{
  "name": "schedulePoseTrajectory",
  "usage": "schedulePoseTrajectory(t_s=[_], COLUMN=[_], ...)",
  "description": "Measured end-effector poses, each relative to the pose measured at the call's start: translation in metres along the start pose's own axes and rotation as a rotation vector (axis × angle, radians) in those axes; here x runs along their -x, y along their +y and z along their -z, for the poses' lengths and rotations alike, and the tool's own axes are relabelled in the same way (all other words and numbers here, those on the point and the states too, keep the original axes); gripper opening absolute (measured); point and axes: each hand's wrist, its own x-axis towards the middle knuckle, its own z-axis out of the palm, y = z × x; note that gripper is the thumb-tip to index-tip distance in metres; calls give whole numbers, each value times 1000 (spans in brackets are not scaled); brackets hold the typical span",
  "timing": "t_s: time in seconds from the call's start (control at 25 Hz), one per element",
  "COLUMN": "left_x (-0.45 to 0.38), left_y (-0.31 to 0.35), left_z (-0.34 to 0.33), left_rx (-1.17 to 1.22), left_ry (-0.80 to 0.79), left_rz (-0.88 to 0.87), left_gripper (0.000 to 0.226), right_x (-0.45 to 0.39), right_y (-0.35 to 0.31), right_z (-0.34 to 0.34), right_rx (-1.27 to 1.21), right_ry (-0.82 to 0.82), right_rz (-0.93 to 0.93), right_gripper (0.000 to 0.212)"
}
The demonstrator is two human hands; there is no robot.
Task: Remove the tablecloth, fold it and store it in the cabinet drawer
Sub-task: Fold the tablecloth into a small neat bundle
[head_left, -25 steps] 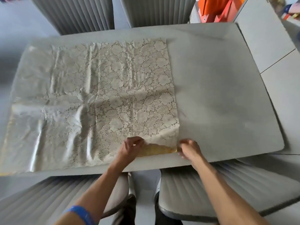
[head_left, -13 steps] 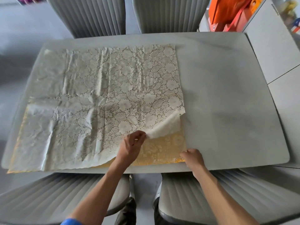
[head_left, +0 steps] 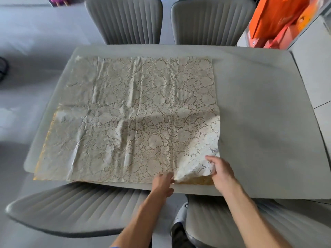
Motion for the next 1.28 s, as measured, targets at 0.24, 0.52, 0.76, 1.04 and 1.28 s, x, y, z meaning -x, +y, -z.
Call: schedulePoseTrajectory(t_s=[0.24,0.52,0.76,1.04,1.28], left_x=[-3,-28,-19,-29,-48], left_y=[-6,-18,-1,72,137], left_z=[29,34,53,173,219], left_rx=[632,-1325,-929,1170,906], left_ry=[63,193,-122,-88,130], left_rz=[-29,-713,-600,-230,26], left_gripper=[9,60,14,101,63], right_x=[5,16,37,34,35], right_y=[-34,-75,-141,-141,-141], right_z=[-20,-59,-106,-111,-105], right_rx=[-522,-514,-540,-439,-457], right_ry=[-325,-361,-499,-401,-392], right_rz=[19,78,218,236,319], right_gripper=[13,16,19,11,9])
